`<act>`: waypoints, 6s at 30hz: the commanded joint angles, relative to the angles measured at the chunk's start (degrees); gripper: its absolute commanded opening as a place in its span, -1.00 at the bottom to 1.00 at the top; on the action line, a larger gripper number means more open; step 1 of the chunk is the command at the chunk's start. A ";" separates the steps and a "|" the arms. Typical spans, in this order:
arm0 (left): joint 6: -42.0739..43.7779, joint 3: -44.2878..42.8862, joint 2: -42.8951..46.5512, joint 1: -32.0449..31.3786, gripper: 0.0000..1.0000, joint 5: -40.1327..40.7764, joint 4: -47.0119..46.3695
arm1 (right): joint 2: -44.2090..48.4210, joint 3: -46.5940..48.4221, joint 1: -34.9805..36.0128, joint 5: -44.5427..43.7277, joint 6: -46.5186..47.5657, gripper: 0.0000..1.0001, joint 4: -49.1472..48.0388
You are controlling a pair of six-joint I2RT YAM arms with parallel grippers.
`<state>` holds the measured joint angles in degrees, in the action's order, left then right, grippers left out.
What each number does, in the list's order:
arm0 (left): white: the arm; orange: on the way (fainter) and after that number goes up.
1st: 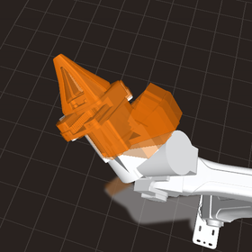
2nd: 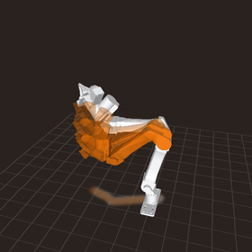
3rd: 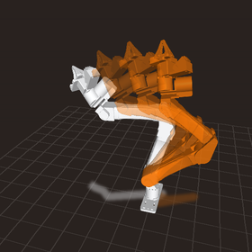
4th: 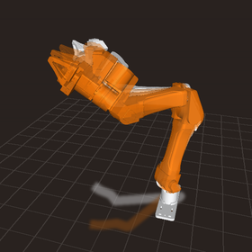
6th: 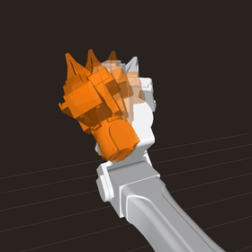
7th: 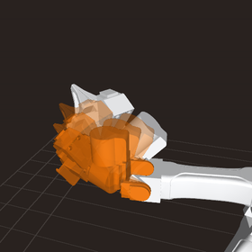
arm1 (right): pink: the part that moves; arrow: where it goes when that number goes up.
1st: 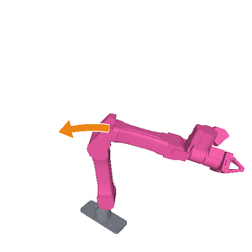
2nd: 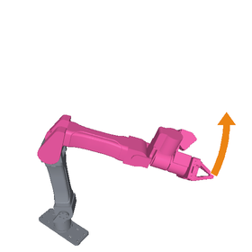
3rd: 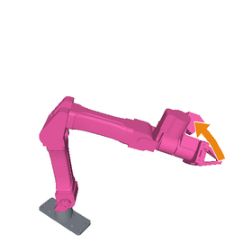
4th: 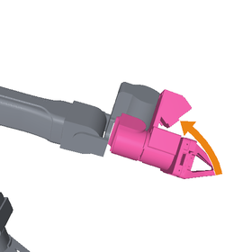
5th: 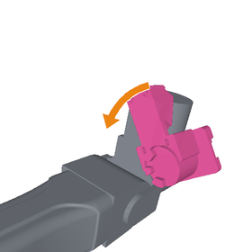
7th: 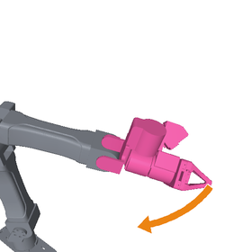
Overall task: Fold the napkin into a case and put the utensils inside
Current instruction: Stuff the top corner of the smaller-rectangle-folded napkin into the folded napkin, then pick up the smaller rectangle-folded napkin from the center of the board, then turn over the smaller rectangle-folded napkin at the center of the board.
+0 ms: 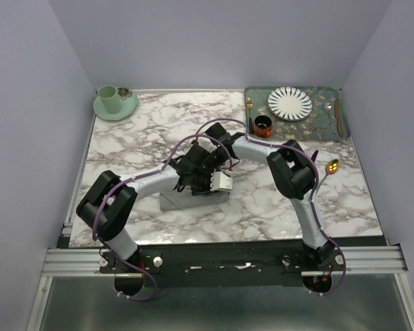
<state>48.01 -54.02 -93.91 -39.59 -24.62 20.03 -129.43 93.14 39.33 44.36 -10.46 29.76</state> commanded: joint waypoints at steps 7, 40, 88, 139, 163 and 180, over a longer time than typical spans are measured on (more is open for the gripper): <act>-1.60 8.14 11.98 -0.13 0.00 4.84 -13.35 | -0.30 0.02 -0.40 -0.76 -0.97 -0.82 0.91; -38.61 1.64 7.34 41.52 -0.03 -24.24 9.49 | 16.84 -8.16 1.36 -15.09 38.23 0.38 4.17; -8.81 -0.21 9.18 42.67 -0.02 -27.50 17.14 | 8.42 4.23 4.79 -10.53 40.25 0.18 15.39; -14.17 3.83 14.45 43.81 -0.02 -25.12 13.54 | -1.45 16.56 1.98 -6.28 46.51 -0.99 26.42; -13.03 0.41 10.77 44.60 -0.03 -22.93 12.75 | 17.28 -11.92 1.71 -47.95 48.68 -0.99 -34.22; -11.01 -0.03 9.36 47.06 -0.02 -23.28 14.07 | 20.79 -27.75 8.48 -54.12 53.61 -0.94 -48.48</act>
<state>35.79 -53.04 -84.38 6.81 -48.18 33.19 -111.85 67.20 46.65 -7.29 42.74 -15.00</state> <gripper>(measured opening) 0.488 0.017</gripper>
